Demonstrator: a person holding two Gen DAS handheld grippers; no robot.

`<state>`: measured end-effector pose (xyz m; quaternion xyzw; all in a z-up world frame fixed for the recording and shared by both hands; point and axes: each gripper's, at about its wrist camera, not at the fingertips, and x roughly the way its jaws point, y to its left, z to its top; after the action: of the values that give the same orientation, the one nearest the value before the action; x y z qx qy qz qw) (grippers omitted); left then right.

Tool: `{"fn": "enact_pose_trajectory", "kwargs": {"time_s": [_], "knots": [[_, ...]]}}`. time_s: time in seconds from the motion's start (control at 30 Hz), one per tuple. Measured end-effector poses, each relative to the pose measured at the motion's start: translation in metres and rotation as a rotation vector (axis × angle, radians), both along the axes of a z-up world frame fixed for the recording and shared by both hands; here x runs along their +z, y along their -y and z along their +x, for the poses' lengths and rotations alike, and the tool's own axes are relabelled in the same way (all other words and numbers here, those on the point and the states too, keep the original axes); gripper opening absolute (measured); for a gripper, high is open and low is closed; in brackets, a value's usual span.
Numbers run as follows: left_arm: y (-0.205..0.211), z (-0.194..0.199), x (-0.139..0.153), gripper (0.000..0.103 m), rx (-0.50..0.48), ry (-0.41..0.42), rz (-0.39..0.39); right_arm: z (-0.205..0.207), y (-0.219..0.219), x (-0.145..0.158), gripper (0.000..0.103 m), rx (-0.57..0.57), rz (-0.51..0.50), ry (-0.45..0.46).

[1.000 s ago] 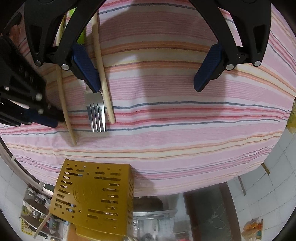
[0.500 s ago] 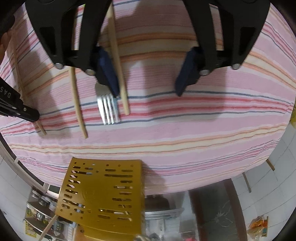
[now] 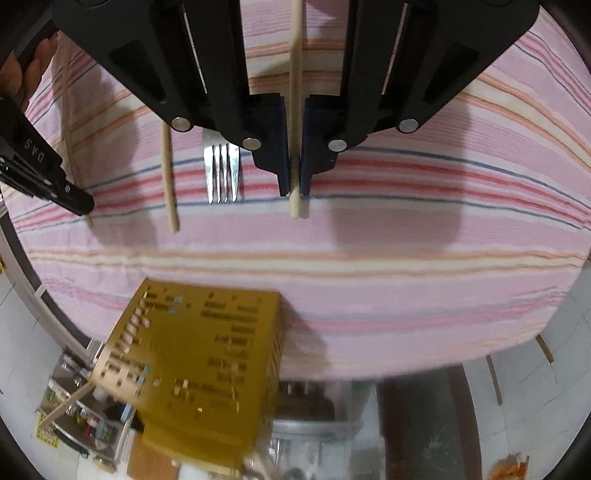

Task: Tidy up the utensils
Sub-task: 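Lift both chopsticks into the yellow holder and open both tools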

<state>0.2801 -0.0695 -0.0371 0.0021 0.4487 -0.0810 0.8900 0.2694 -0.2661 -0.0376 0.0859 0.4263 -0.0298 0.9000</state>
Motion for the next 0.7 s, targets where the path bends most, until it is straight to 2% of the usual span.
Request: {"fn": "enact_pose_trajectory", "kwargs": {"time_s": [0.2,0.33,0.5,0.7], "knots": [[-0.005,-0.022,0.037,0.004,0.037,0.163,0.025,-0.025,-0.005,0.036,0.006,-0.014,-0.016,0.155],[-0.01,-0.038,0.065,0.004,0.047,0.281,0.01,-0.045,-0.009,0.066,0.006,-0.012,-0.026,0.295],[-0.016,-0.062,0.1,0.004,0.04,0.422,-0.005,-0.064,-0.006,0.09,0.006,-0.027,-0.01,0.431],[-0.024,-0.081,0.121,0.004,0.031,0.504,-0.054,-0.077,-0.008,0.1,0.006,-0.031,-0.03,0.514]]}}
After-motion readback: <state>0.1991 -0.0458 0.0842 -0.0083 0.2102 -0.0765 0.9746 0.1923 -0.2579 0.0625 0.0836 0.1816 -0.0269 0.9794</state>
